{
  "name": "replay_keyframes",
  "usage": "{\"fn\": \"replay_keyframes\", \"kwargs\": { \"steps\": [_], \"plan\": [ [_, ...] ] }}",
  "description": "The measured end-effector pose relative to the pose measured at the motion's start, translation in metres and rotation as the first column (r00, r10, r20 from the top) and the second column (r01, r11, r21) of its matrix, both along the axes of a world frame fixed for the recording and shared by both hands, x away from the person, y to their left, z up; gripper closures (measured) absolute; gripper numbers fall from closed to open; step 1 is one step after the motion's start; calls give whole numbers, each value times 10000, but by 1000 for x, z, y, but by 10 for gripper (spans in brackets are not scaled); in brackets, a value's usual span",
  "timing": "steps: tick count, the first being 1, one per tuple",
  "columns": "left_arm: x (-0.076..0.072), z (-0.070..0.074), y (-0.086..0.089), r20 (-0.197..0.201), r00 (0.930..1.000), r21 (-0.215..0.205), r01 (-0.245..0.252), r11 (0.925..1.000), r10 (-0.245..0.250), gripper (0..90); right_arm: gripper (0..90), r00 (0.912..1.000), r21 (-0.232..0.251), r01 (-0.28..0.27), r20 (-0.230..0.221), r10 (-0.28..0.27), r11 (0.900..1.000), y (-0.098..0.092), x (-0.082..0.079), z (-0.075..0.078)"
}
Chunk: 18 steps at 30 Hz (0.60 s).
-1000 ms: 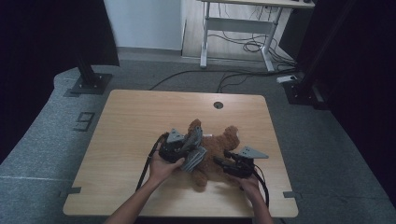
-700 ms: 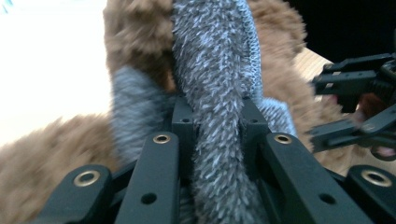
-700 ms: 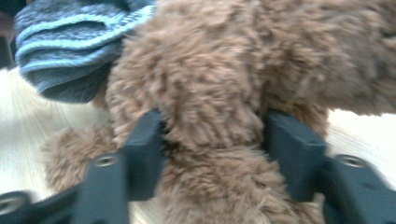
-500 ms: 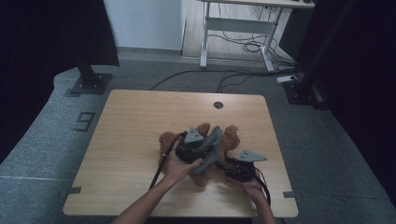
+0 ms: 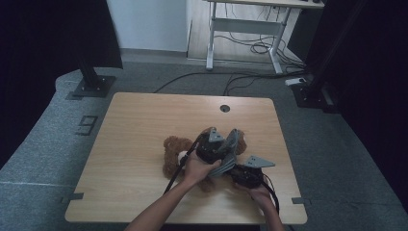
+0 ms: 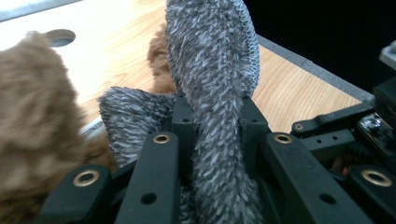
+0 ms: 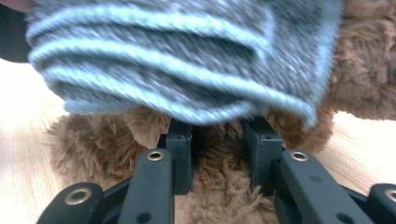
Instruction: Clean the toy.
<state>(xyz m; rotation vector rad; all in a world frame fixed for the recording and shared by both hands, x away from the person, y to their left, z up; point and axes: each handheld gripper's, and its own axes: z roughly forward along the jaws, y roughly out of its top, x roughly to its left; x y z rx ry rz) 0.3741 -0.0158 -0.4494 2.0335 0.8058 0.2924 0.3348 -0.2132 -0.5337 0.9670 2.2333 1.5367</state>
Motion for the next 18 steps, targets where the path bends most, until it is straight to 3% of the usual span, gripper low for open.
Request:
{"fn": "replay_keyframes", "kwargs": {
  "steps": [5, 13, 18],
  "plan": [
    [-6, 4, 21, 275, 9994, 57, -210, 9998, 208, 739, 680, 9999, 22, 1, -150, 0, 10000, 0, 0, 0],
    [-8, -4, 78, 435, 9930, 123, -1107, 9938, 1100, 738, 680, 9997, 143, -6, -224, 9, 9999, -1, 1, -1],
    [-8, -6, 109, 158, 9898, -431, -1407, 9891, 1415, 738, 676, 9998, 133, -24, -207, 27, 9999, 0, 1, -1]
  ]
}}
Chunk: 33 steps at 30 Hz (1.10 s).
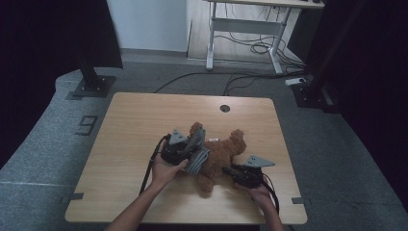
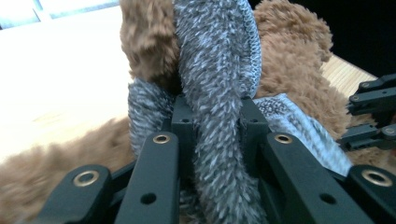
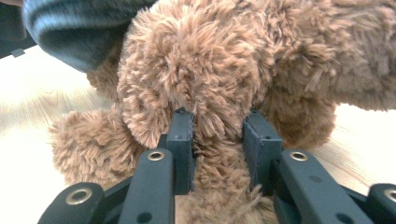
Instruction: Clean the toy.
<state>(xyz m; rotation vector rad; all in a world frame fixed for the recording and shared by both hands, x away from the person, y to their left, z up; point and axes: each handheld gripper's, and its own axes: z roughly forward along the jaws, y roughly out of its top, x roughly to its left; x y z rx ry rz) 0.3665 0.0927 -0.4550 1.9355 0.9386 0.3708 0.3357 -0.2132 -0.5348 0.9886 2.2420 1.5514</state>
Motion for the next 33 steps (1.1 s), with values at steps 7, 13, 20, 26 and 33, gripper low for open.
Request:
{"fn": "replay_keyframes", "kwargs": {
  "steps": [7, 13, 20, 26, 33],
  "plan": [
    [-7, 9, 15, 312, 9993, 47, -224, 9997, 222, 739, 676, 10000, -14, -19, -42, 19, 10000, 0, 0, 0],
    [-19, 17, -6, 344, 9982, -273, 508, 9983, -499, 739, 677, 10000, 18, -2, -77, 2, 10000, -1, 1, -1],
    [-34, -1, -75, -71, 9811, -179, 1934, 9810, -1935, 736, 677, 10000, 40, -6, -73, 6, 10000, -1, 1, -1],
    [-32, -20, -72, 43, 9842, -103, 1771, 9841, -1771, 740, 678, 9999, 47, 5, -122, -4, 10000, -2, 1, -2],
    [-30, -17, -28, 146, 9947, -108, 1017, 9948, -1015, 738, 681, 9999, 134, -30, -155, 32, 9999, -3, 2, -3]
  ]
}}
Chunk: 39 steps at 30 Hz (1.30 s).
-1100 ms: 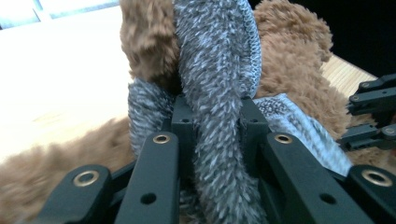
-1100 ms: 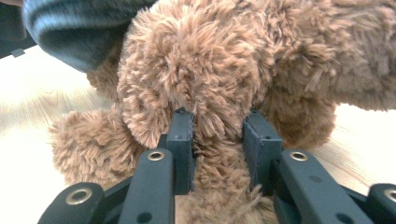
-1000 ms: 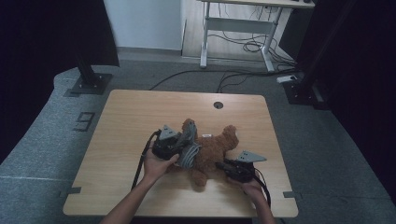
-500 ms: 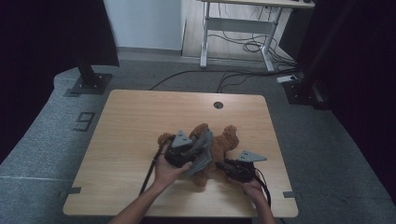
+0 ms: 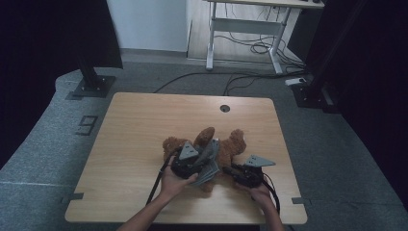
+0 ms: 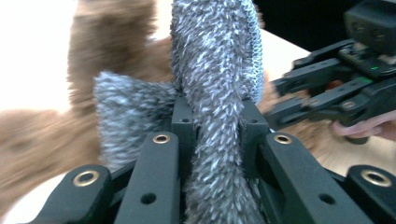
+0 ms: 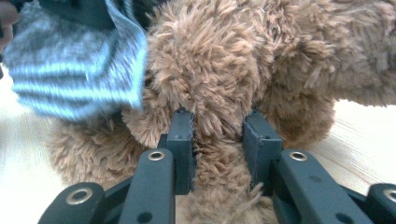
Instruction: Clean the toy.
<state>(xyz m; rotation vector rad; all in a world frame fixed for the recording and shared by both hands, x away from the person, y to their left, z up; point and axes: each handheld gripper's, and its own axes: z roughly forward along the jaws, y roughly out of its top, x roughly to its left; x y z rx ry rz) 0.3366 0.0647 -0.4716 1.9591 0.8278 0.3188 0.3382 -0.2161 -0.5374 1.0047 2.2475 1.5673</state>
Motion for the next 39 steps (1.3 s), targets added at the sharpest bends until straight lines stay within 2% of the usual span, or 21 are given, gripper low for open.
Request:
{"fn": "replay_keyframes", "kwargs": {
  "steps": [5, 10, 13, 17, 20, 23, 27, 30, 33, 36, 39],
  "plan": [
    [0, 3, 29, 1, 9997, -371, -234, 9990, 234, 738, 680, 10000, 37, -80, -12, 80, 10000, 0, 0, 0],
    [-4, 5, 55, -45, 9986, -965, -521, 9940, 519, 733, 680, 9999, 12, -128, -2, 128, 9999, 0, 0, 0],
    [-4, 8, 67, -19, 9971, -1085, -756, 9912, 759, 732, 680, 9999, 28, -121, -3, 121, 9999, 0, 0, 0],
    [0, 14, 86, 85, 9917, -1166, -1266, 9851, 1285, 734, 681, 9999, 41, -115, -18, 115, 9999, 0, 0, 0],
    [10, 20, 97, -90, 9868, -1367, -1616, 9773, 1619, 734, 682, 9999, 59, -104, -34, 104, 9999, -1, 0, 0],
    [19, 29, 95, 54, 9845, -1186, -1734, 9777, 1753, 735, 681, 10000, 63, -89, -35, 89, 9999, -1, 0, 0],
    [38, 43, 82, 203, 9831, -844, -1798, 9801, 1821, 737, 681, 10000, 64, -67, -28, 68, 10000, -1, 1, 0],
    [51, 48, 70, 249, 9824, -539, -1838, 9815, 1854, 738, 681, 10000, 67, -65, -27, 65, 10000, -1, 1, 0],
    [61, 43, 57, -59, 9851, -183, -1720, 9849, 1719, 739, 680, 10000, 64, -63, -15, 63, 10000, -1, 1, 0],
    [66, 31, 46, -408, 9877, 269, -1500, 9883, 1510, 739, 677, 10000, 55, -62, -1, 62, 10000, -1, 1, 0],
    [64, 22, 43, -390, 9879, 385, -1485, 9882, 1500, 745, 669, 10000, 48, -35, 16, 35, 10000, 0, 0, 0]
  ]
}}
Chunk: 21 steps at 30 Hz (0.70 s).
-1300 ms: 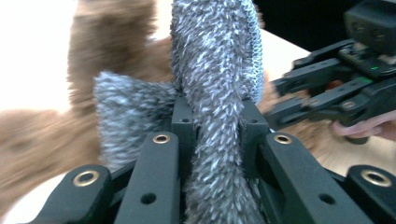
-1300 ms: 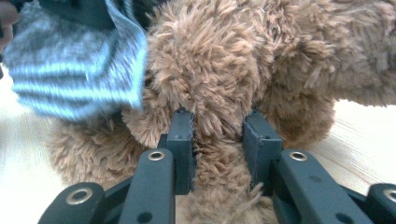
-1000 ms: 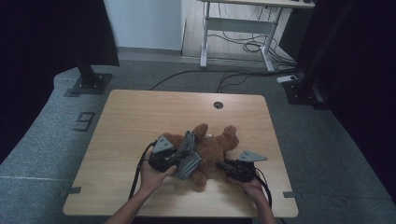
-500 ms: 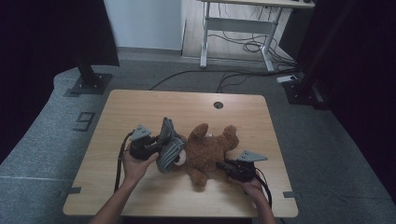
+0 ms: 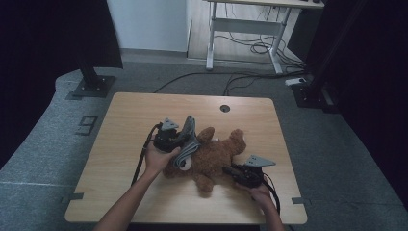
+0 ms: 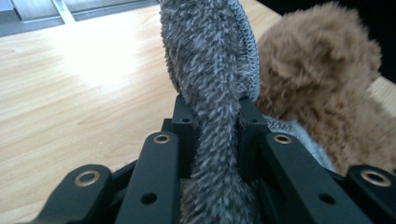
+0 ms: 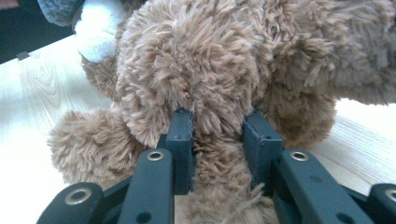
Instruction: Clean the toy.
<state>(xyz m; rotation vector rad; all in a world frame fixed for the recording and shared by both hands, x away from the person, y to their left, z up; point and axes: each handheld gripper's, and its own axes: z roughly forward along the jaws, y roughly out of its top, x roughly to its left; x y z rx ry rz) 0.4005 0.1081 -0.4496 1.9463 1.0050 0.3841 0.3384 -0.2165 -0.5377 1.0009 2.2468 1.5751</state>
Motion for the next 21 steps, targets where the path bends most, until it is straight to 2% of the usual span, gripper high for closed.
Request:
{"fn": "replay_keyframes", "kwargs": {
  "steps": [3, 7, 11, 15, 21],
  "plan": [
    [-1, -3, 4, -123, 9999, -183, -8, 9998, 6, 751, 665, 10000, 5, 4, -15, -4, 10000, 0, 0, 0],
    [-4, -6, 6, -167, 9999, -124, 35, 9999, -37, 755, 643, 10000, -60, 20, 35, -20, 10000, 1, -1, 2],
    [-11, -10, 4, 79, 9999, -28, 73, 10000, -73, 760, 597, 9999, -40, 18, -130, -18, 10000, 0, -1, 5],
    [-19, -14, 6, 292, 9995, -183, 86, 9998, -80, 766, 517, 9999, 7, 136, -42, -136, 9999, -1, -2, 11],
    [-33, -20, 6, 583, 9980, -244, 259, 9994, -244, 773, 383, 9990, 475, 398, -209, -388, 9981, 0, 3, 20]
  ]
}}
